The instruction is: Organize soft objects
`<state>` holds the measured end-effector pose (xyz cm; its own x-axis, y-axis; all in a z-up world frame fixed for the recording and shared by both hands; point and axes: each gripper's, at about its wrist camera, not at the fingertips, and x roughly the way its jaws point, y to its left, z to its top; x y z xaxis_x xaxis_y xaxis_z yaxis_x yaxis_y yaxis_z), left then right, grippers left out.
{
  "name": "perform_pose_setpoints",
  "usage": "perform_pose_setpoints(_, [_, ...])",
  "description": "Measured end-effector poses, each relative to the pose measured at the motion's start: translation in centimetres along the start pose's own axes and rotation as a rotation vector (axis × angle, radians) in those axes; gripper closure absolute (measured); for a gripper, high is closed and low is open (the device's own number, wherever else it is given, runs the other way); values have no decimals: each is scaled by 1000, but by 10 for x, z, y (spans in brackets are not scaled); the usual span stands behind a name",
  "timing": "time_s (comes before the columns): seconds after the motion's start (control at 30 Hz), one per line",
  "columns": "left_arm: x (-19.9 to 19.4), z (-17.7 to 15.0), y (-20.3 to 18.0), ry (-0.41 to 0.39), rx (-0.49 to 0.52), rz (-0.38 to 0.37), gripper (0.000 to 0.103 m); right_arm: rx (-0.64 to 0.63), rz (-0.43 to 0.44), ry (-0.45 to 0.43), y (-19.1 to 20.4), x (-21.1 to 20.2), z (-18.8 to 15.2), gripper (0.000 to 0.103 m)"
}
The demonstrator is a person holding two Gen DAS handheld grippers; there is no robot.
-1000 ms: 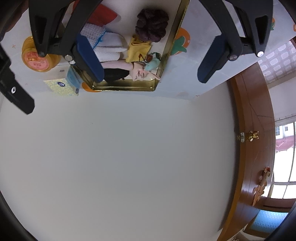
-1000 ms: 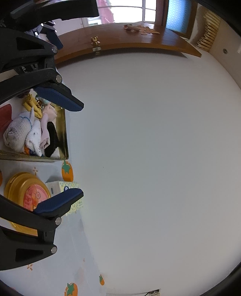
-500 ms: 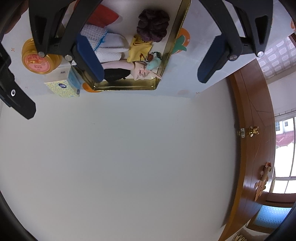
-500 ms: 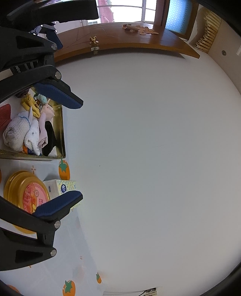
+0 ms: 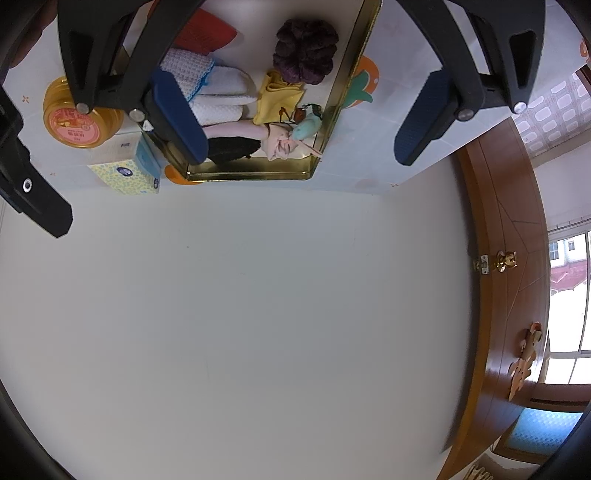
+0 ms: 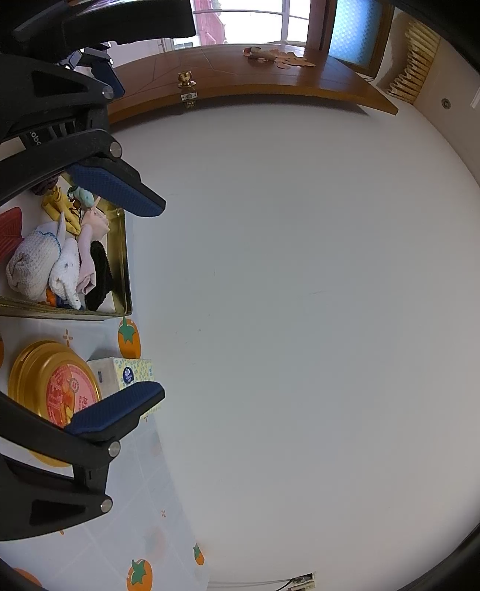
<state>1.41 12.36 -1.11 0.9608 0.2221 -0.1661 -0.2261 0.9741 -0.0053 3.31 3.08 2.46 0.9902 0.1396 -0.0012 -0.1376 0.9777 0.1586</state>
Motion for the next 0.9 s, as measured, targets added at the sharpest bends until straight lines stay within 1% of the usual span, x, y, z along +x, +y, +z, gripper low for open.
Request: perform_pose_setpoints(0.9, [0,0,3,0,-2,-7,1,5,-8,9,3,-1,0,10])
